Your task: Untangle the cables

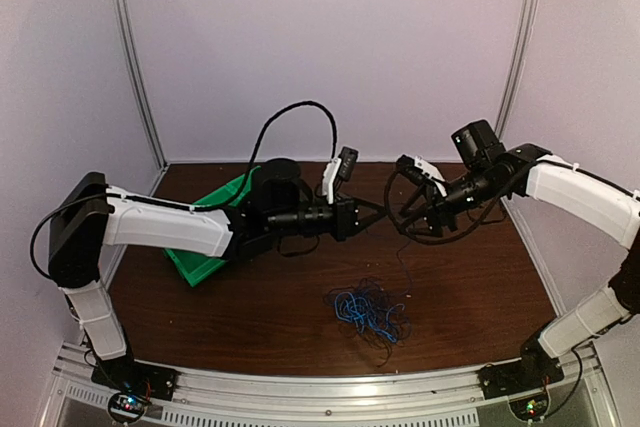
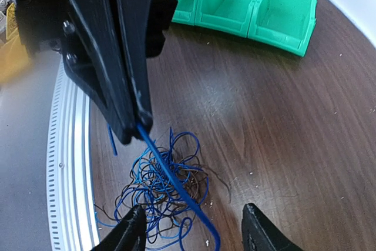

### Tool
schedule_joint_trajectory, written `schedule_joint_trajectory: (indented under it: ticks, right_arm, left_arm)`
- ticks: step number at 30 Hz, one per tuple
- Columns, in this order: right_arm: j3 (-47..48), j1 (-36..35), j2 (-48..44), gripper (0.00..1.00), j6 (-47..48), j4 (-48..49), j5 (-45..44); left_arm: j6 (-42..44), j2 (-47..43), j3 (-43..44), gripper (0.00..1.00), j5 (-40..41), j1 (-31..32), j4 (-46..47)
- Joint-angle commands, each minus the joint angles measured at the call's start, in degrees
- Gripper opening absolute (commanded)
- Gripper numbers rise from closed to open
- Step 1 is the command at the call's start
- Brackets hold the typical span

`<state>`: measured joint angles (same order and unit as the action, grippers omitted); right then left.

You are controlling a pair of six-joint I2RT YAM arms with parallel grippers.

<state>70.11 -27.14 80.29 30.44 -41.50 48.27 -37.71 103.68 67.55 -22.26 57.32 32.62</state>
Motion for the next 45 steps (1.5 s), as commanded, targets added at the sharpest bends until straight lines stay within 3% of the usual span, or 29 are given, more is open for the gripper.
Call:
schedule_joint_trajectory:
  ticks: [1,8,16,17,20,21,24,26,29,33,41,45]
  right_arm:
    - [-3.8,0.5,0.2,0.54,-1.7,3.9,3.9]
    - [-6.3,1.9,-2.9,0.38,-3.6,7.0,3.1]
    - [-7.3,2.9,-3.3,0.00,-5.1,9.4,4.7]
    - [-6.7,2.9,-2.9,0.00,-5.1,9.3,4.9]
    - [-2.3,2.9,-1.4,0.00,-4.4,6.6,5.2]
    - [-0.7,2.9,-0.8,0.00,-4.3,5.5,5.4]
    - [3.5,3.0,-0.2,0.00,-5.3,4.1,6.5]
    - [5.2,3.0,-0.4,0.00,-6.4,4.5,7.5]
    - [7.8,2.9,-0.4,0.00,-7.8,5.4,8.5]
    - [11.5,2.9,0.2,0.00,-8.8,5.0,9.2]
    - [11.8,2.9,-0.7,0.00,-9.5,5.3,9.0]
    - [11.1,2.9,-1.4,0.00,-9.7,6.2,8.4]
  left_arm:
    - [2.8,-2.8,3.0,0.00,0.9,-0.8,0.4]
    - [3.4,-3.2,2.9,0.00,1.1,-1.3,-0.7]
    - [3.2,-3.1,2.4,0.00,1.1,-1.3,-0.3]
    - [3.2,-3.0,2.3,0.03,1.4,-1.3,-0.4]
    - [3.7,-4.1,0.4,0.42,5.8,-1.3,-0.5]
    - [4.6,-4.8,-1.0,0.45,6.2,-1.3,0.7]
    - [7.4,-5.3,-5.8,0.45,1.5,-1.2,5.9]
    - [9.8,-4.4,-5.3,0.44,-1.5,-0.1,4.1]
    - [14.5,-3.2,-6.9,0.48,3.1,2.9,4.6]
    - [14.3,1.2,-10.9,0.55,10.4,4.8,15.7]
    - [12.1,13.4,-3.9,0.58,4.8,6.0,19.0]
    - [11.1,17.1,-2.8,0.53,3.3,6.2,20.1]
